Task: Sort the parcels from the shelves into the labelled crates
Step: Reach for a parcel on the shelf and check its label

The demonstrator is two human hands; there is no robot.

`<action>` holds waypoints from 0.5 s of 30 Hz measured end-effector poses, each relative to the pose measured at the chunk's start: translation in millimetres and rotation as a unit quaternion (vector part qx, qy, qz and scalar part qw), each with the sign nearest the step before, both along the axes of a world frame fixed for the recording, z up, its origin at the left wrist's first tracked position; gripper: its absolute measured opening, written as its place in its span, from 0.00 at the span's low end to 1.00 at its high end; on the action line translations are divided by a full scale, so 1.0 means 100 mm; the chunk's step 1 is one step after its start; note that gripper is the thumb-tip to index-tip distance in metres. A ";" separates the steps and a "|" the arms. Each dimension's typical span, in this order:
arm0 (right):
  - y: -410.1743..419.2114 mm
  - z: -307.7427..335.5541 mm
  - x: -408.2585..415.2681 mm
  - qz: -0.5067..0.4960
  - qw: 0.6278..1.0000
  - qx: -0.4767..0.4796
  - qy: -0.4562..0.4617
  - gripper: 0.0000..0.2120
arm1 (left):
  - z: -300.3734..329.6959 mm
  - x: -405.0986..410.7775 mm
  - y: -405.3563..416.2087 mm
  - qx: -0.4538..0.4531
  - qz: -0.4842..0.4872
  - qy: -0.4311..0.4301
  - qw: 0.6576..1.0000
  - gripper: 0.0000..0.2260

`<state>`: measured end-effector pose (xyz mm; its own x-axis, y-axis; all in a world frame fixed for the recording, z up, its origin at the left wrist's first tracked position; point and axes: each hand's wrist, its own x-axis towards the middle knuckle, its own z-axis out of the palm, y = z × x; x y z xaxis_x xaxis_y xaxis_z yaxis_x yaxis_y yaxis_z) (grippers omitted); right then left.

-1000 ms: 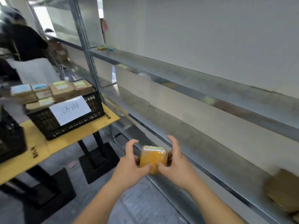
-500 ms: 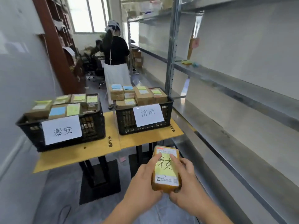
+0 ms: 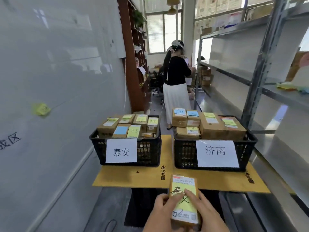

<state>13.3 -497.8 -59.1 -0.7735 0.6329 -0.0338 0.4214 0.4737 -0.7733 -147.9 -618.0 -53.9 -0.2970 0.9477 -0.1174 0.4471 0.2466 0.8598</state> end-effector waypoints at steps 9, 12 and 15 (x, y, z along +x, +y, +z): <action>0.88 -0.04 -0.91 0.093 0.995 -0.010 0.038 0.43 | 0.01 -0.58 0.71 0.052 0.133 0.170 0.975 0.33; 1.02 -0.02 -1.21 0.120 0.992 0.004 0.029 0.43 | 0.00 -0.83 0.80 0.075 0.146 0.174 0.971 0.33; 1.18 0.06 -1.59 0.142 0.989 0.005 0.029 0.43 | 0.05 -1.20 0.92 0.083 0.173 0.179 0.965 0.32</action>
<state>-145.8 -379.5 -53.0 -0.9205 0.3901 0.0209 0.2258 0.5749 -0.7865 -267.6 -526.3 -49.2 -0.5927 0.7811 0.1965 0.6381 0.3064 0.7064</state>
